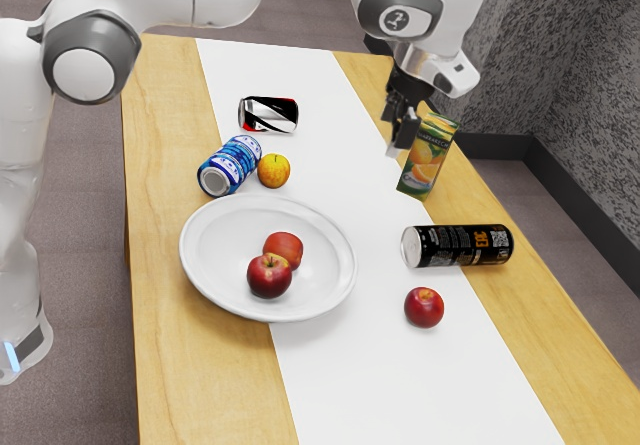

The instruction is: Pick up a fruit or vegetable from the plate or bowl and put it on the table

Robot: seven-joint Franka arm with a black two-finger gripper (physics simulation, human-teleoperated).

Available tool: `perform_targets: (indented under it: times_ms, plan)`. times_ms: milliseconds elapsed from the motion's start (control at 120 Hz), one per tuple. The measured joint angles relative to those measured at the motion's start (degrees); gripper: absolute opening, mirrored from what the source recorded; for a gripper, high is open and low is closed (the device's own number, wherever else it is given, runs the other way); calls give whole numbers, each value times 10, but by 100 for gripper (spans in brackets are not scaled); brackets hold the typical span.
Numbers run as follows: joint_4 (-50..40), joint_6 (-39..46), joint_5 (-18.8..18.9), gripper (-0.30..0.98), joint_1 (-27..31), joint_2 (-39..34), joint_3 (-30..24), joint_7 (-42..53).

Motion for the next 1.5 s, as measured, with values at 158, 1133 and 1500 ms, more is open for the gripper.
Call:
perform_targets:
  times_ms: [158, 1133, 1500]
  plan:
    - [-3, 27, -11, 69, 5, -2, 2, 3]
    - [-316, 150, -147, 69, -89, -133, 50, -255]
    - [-309, 175, -140, 69, -64, -132, 80, -382]
